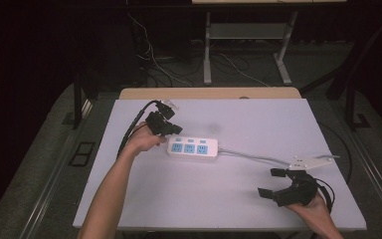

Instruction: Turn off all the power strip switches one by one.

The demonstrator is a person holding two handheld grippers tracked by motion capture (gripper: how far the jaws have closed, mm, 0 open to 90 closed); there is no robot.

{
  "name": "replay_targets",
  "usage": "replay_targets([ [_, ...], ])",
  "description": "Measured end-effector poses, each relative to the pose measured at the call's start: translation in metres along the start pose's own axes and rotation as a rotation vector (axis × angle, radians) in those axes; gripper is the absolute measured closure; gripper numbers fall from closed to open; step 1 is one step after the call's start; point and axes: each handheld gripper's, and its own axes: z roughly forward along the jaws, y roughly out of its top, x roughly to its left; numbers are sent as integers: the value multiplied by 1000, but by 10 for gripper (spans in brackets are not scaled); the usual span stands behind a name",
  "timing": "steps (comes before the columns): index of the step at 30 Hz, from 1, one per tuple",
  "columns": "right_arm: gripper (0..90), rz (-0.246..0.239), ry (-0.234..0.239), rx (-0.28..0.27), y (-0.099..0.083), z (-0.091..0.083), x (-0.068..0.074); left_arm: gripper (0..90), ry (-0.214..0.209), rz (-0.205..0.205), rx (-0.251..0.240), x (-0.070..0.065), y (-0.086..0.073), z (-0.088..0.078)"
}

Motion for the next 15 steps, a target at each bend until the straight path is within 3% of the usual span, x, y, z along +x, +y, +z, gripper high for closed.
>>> replay_targets([
  [15, 38, -4, -2, 2, 0, 1, 1, 896, -23, 50, -11, -15, 18, 3],
])
